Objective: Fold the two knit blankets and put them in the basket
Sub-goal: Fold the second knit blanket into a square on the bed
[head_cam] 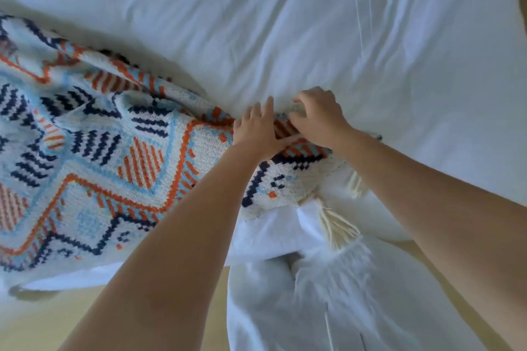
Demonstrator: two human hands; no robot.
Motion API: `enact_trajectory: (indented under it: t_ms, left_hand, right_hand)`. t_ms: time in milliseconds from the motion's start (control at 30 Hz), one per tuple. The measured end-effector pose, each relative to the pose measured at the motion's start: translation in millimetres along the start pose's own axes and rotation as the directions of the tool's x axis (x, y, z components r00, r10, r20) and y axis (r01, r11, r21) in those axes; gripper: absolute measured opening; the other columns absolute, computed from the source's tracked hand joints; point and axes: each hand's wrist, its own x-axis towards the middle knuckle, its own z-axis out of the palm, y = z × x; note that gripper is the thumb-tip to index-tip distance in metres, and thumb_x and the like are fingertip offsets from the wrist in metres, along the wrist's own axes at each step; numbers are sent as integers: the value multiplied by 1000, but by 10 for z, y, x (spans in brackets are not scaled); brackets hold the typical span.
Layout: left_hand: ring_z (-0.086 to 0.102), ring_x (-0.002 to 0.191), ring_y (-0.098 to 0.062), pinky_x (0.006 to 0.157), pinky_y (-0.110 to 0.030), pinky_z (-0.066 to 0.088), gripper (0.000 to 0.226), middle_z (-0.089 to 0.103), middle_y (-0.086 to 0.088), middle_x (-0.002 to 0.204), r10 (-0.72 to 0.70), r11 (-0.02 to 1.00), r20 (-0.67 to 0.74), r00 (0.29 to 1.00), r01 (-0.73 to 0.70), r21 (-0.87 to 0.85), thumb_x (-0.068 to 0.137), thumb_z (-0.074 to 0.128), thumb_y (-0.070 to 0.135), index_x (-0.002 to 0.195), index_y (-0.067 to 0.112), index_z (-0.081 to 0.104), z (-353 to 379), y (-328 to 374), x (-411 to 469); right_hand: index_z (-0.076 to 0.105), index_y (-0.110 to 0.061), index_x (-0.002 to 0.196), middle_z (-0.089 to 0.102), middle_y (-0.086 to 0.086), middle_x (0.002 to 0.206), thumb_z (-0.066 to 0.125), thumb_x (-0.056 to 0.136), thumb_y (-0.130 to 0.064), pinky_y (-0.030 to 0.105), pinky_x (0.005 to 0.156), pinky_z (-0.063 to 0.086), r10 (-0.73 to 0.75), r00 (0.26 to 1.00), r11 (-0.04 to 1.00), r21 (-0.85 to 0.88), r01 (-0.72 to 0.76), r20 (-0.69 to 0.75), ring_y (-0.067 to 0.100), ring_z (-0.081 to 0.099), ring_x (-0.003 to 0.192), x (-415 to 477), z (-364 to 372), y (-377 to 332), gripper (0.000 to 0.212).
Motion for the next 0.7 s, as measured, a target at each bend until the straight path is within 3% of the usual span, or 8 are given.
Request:
enact_trajectory:
  t_ms: [67, 167, 300, 400, 467, 533, 600, 700]
  left_hand:
    - [39, 130, -31, 107, -51, 28, 84, 44, -11, 139, -6, 998, 91, 996, 1, 58, 82, 56, 54, 146, 17, 15, 34, -50, 29]
    - [57, 101, -27, 86, -39, 46, 35, 59, -6, 109, 162, 986, -15, 987, -161, 52, 83, 56, 16, 118, 13, 51, 131, -225, -153]
    - [61, 68, -26, 51, -28, 47, 44, 61, -7, 81, 420, 897, -57, 906, -404, 179, 61, 71, 1, 104, 9, 64, 440, -663, -795]
    - [57, 95, -27, 71, -31, 42, 48, 55, -7, 107, 287, 875, 343, 895, -390, 286, 81, 58, 12, 128, 17, 47, 584, -964, -1154]
    - [52, 104, -24, 85, -33, 41, 45, 52, -5, 113, 161, 895, 422, 892, -312, 319, 86, 51, 25, 130, 20, 43, 573, -1114, -1184]
    - [54, 99, -20, 85, -33, 48, 37, 56, -2, 106, 145, 931, 336, 931, -243, 272, 85, 48, 30, 119, 18, 53, 466, -1148, -1055]
    - [55, 95, -19, 80, -34, 51, 31, 58, 0, 103, 204, 968, 124, 971, -219, 120, 84, 48, 26, 112, 15, 58, 358, -1089, -857]
    - [58, 94, -30, 79, -42, 51, 29, 62, -11, 103, 372, 927, -262, 890, -372, 54, 81, 49, 12, 105, 7, 65, 247, -889, -510]
  right_hand:
    - [47, -11, 127, 49, 11, 127, 51, 89, -42, 45, 98, 34, -14, 990, 983, -178, 39, 139, 32, 40, 121, 227, 95, 12, 49]
    - [54, -14, 111, 58, 4, 102, 51, 87, -43, 39, 88, 34, -74, 928, 986, -112, 123, 365, 26, 53, 101, 234, 217, -76, 39]
    - [47, -16, 67, 47, -1, 62, 54, 85, -34, 29, 52, 31, -284, 771, 941, 9, 340, 570, 19, 45, 58, -284, 471, -165, 26]
    - [38, -15, 56, 44, 7, 61, 52, 82, -25, 30, 51, 30, -315, 669, 915, 27, 403, 673, 19, 36, 53, -662, 800, -114, 31]
    - [46, -12, 61, 48, 7, 69, 52, 84, -20, 26, 54, 30, -307, 769, 948, 110, 298, 561, 19, 42, 59, -692, 929, -98, 25]
    - [50, -9, 67, 47, 4, 71, 53, 87, -13, 28, 58, 33, -208, 944, 968, 193, 161, 257, 20, 44, 65, -587, 956, -123, 21]
    - [55, -6, 82, 46, 3, 82, 53, 88, -12, 32, 67, 39, -35, 999, 980, 197, 29, 29, 20, 44, 78, -457, 963, -158, 9]
    - [51, -8, 103, 51, 4, 96, 53, 88, -17, 32, 71, 40, 179, 955, 957, 182, -225, 238, 23, 49, 90, -373, 1046, -222, 18]
